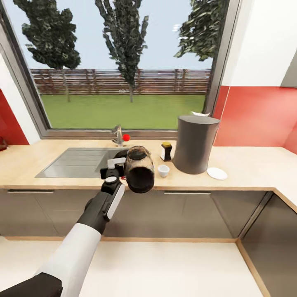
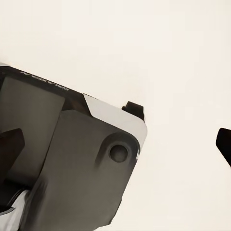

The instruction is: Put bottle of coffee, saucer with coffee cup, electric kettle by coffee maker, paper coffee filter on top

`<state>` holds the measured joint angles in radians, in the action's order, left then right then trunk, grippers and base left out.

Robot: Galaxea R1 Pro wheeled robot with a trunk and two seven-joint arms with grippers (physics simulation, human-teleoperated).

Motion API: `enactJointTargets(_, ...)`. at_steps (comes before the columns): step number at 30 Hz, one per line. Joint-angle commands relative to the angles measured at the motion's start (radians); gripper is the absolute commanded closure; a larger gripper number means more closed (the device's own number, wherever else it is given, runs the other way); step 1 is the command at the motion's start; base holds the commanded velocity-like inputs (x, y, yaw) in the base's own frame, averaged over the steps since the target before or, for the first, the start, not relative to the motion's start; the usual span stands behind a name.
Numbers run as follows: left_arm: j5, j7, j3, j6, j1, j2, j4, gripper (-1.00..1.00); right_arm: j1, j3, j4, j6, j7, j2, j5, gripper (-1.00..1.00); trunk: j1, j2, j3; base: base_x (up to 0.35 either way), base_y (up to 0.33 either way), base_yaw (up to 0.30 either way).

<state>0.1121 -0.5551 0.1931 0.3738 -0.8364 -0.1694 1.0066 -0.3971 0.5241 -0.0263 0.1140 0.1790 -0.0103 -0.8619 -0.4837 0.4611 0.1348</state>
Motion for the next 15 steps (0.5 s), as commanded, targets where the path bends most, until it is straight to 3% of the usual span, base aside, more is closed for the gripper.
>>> enactJointTargets(1,0.006,-0.009,0.003,0.002,-0.001,0.001,0.001,1.00,0.000,0.008,-0.003,0.006,0.005,0.000,-0.008,-1.00,-0.001,0.002,0.002,0.176,0.297,0.278)
enactJointTargets(8,0.006,-0.007,0.003,0.002,-0.001,0.003,0.001,1.00,0.000,0.008,-0.003,0.006,0.005,0.000,-0.008,-1.00,-0.001,0.002,0.002,0.139,0.316,0.273)
enactJointTargets(11,0.006,-0.006,0.005,0.000,-0.001,0.004,0.001,1.00,0.000,0.008,-0.003,0.006,0.005,0.002,-0.009,-1.00,-0.001,0.002,0.002,0.210,0.270,0.059)
enactJointTargets(15,-0.001,-0.005,0.011,-0.001,-0.001,0.002,-0.007,1.00,0.000,0.009,-0.003,0.004,0.005,0.008,-0.009,-1.00,-0.001,0.002,0.002,0.317,0.034,0.007)
